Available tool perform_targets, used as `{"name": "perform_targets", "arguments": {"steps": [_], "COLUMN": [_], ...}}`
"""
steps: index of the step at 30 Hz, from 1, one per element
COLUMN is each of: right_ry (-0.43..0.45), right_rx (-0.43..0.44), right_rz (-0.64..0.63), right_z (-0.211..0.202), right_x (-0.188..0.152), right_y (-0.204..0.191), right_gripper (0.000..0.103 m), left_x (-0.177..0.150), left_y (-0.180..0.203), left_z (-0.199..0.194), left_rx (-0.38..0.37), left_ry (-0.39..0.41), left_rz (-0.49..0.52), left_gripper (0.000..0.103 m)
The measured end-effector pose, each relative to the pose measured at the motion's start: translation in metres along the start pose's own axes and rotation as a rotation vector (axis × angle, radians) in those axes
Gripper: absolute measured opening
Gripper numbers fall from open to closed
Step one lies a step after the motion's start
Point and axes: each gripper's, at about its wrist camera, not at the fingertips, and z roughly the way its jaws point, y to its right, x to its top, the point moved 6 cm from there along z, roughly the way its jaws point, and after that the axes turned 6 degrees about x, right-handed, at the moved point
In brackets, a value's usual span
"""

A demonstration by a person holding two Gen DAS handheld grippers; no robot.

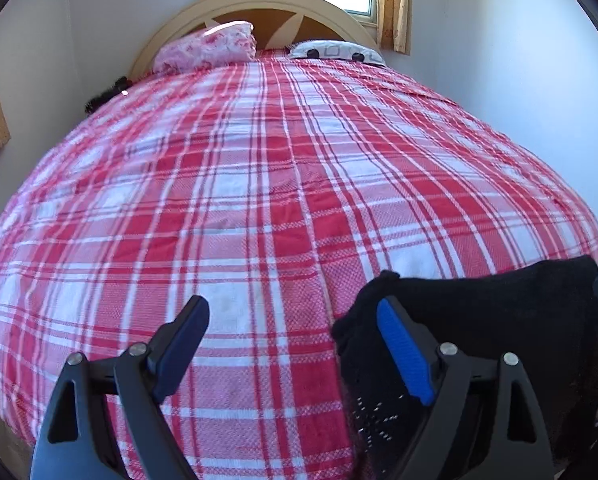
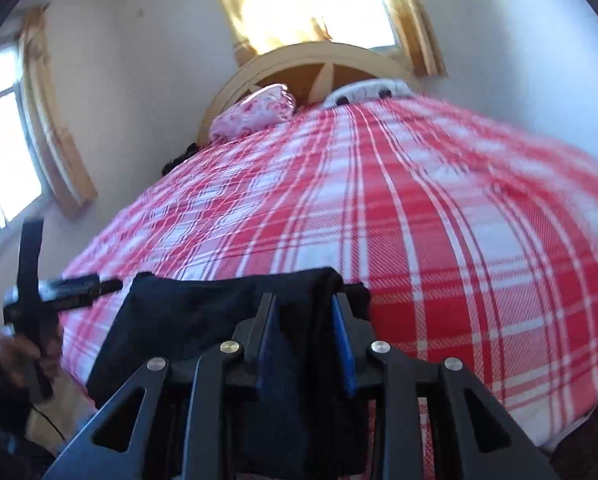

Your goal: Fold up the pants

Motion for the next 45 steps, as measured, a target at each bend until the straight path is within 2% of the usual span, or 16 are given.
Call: {"name": "perform_targets", "arguments": {"steps": [2,5,7,10,14,17,18,22,25,29,31,34,37,39,41,45], "right_ry": [0.005,0.020,0.015,-0.032,-0.121,-0.141,-0.144,-0.108,-0.083,0.003,0.024,0.022,-0.065,-0.022,-0.007,-0.006], "right_rx": [-0.007,0.097,0.155,0.125,0.362,0.266,0.204,0.113,-0.007,0.013,0.037,0.054,0.029,0.060,0.085,0.097], "right_rz": [-0.077,-0.078,-0.069,-0.160,-0.169,-0.216,-0.210,-0.106,-0.032,0.124,0.123,0.080,0.092,0.107,0.100,0.074], "right_z": [-0.003,-0.008,-0.005,0.007,0.014,0.025,0.028,0.015,-0.001,-0.023,-0.023,0.002,0.040,0.048,0.050,0.039], "right_x": [0.002,0.002,-0.001,-0.011,-0.031,-0.040,-0.042,-0.033,-0.029,-0.019,-0.015,-0.006,-0.011,-0.013,-0.013,-0.012], "right_y": [-0.020,-0.042,-0.055,-0.071,-0.106,-0.108,-0.097,-0.051,-0.007,0.025,0.021,0.012,0.022,0.026,0.029,0.030], "right_gripper": [0.030,0.030,0.030,0.030,0.030,0.030,0.030,0.030,0.030,0.030,0.030,0.030,0.030,0.031,0.030,0.030], "left_x": [0.001,-0.003,-0.008,-0.012,-0.013,-0.013,-0.013,-0.016,-0.017,-0.019,-0.013,-0.004,0.001,-0.003,-0.012,-0.036], "left_y": [0.005,0.015,0.020,0.020,0.012,0.011,0.012,0.010,0.000,-0.020,-0.022,-0.007,0.023,0.044,0.059,0.061], "left_z": [0.003,0.004,0.012,0.024,0.032,0.029,0.029,0.030,0.035,0.033,0.014,-0.015,-0.041,-0.045,-0.039,-0.011], "left_rx": [-0.048,-0.076,-0.039,0.043,0.059,0.054,0.061,0.096,0.143,0.181,0.171,0.089,-0.043,-0.110,-0.089,-0.053], "left_ry": [-0.012,-0.012,-0.011,-0.002,-0.008,-0.005,0.002,0.022,0.014,-0.026,0.023,0.090,0.155,0.171,0.162,0.052], "left_rz": [-0.010,0.004,0.035,0.097,0.096,0.096,0.106,0.129,0.120,0.057,0.026,0.015,0.002,0.032,0.077,0.103], "left_gripper": [0.089,0.089,0.089,0.090,0.091,0.091,0.091,0.092,0.092,0.090,0.090,0.090,0.090,0.090,0.090,0.090]}}
